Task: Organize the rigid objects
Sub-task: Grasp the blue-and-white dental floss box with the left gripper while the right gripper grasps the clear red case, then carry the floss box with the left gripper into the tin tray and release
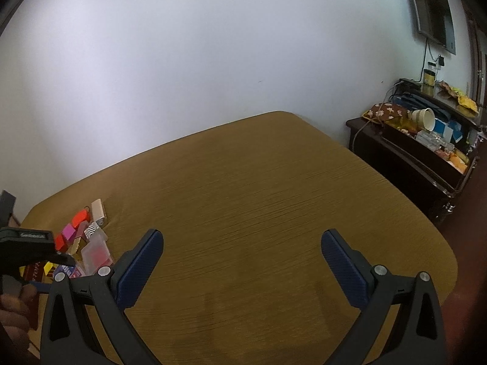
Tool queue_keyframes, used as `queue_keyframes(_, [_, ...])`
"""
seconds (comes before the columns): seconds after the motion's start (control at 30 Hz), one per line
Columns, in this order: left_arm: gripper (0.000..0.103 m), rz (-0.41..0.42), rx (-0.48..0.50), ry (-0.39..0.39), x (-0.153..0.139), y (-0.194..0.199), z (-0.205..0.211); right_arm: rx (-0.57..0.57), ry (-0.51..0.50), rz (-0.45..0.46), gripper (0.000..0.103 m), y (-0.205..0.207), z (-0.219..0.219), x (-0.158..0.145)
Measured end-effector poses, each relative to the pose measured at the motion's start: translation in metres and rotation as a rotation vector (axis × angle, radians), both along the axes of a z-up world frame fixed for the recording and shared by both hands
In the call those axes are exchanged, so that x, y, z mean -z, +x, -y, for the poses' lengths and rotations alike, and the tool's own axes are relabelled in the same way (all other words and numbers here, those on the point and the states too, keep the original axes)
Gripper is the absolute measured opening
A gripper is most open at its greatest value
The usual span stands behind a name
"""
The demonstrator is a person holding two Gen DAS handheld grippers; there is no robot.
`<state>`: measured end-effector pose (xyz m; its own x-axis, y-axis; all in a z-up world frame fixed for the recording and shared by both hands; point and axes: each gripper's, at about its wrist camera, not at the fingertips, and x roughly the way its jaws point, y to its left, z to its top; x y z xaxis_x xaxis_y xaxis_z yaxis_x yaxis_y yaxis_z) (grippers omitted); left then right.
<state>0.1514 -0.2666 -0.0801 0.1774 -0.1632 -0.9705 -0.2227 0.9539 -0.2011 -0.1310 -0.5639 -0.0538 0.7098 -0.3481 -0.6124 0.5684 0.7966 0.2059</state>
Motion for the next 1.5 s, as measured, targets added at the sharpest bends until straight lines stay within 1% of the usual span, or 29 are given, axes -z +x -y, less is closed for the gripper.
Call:
queue_keyframes(0.1, [0.086,-0.01,-0.039,-0.029,0.011,0.002,-0.005,-0.005,0.006,0.002,0.103,0.001,0.0,0.0])
queue_keyframes(0.13, [0.085,-0.013,-0.053,-0.031,0.013,0.003,-0.006,-0.005,0.011,0.003,0.103,0.001,0.001,0.0])
queue_keyframes(0.17, [0.085,-0.027,-0.058,-0.017,0.016,0.003,-0.007,-0.004,0.018,0.005,0.103,0.001,0.003,0.0])
queue_keyframes(0.2, [0.081,-0.044,-0.064,0.001,0.021,0.0,-0.008,-0.002,0.023,0.006,0.103,0.001,0.003,0.0])
queue_keyframes(0.23, [0.08,-0.043,-0.071,0.014,0.023,0.0,-0.009,-0.001,0.027,0.009,0.103,0.0,0.004,0.0])
queue_keyframes(0.3, [0.064,-0.03,-0.062,0.069,0.023,-0.002,-0.008,0.0,0.033,0.012,0.103,0.0,0.005,0.001])
queue_keyframes(0.4, [0.064,-0.014,-0.032,0.073,0.021,-0.006,-0.006,-0.005,0.043,0.008,0.103,0.001,0.005,0.002])
queue_keyframes(0.47, [0.064,0.004,0.014,0.084,0.02,-0.009,-0.002,-0.01,0.041,0.01,0.103,0.001,0.004,0.002])
queue_keyframes(0.57, [0.064,0.034,0.08,0.1,0.015,-0.028,0.005,-0.041,0.042,0.01,0.103,0.003,0.001,0.001])
queue_keyframes(0.6, [0.064,0.037,0.092,0.098,0.015,-0.037,0.014,-0.054,0.035,0.005,0.103,0.005,-0.002,0.001])
queue_keyframes(0.73, [0.064,0.072,0.152,0.084,0.012,-0.057,0.017,-0.091,0.02,-0.012,0.103,0.008,-0.011,0.002])
queue_keyframes(0.87, [0.064,0.1,0.185,0.057,-0.002,-0.079,0.007,-0.125,0.016,-0.042,0.103,0.012,-0.018,0.006])
queue_keyframes(1.0, [0.064,0.132,0.193,0.038,-0.021,-0.096,-0.012,-0.182,0.027,-0.068,0.103,0.019,-0.029,0.01])
queue_keyframes(1.07, [0.064,0.146,0.188,0.029,-0.034,-0.105,-0.021,-0.232,0.025,-0.074,0.103,0.024,-0.04,0.011])
queue_keyframes(1.2, [0.064,0.166,0.175,0.015,-0.043,-0.106,-0.044,-0.363,0.026,-0.101,0.103,0.048,-0.063,0.012])
queue_keyframes(1.27, [0.064,0.173,0.168,0.01,-0.057,-0.106,-0.052,-0.405,0.023,-0.114,0.103,0.059,-0.077,0.013])
queue_keyframes(1.37, [0.064,0.183,0.157,0.007,-0.066,-0.113,-0.062,-0.495,0.029,-0.137,0.103,0.083,-0.093,0.013])
queue_keyframes(1.43, [0.064,0.194,0.148,0.005,-0.077,-0.116,-0.075,-0.54,0.018,-0.171,0.103,0.098,-0.105,0.016])
queue_keyframes(1.5, [0.064,0.202,0.139,0.005,-0.087,-0.118,-0.088,-0.615,0.021,-0.194,0.103,0.112,-0.118,0.019])
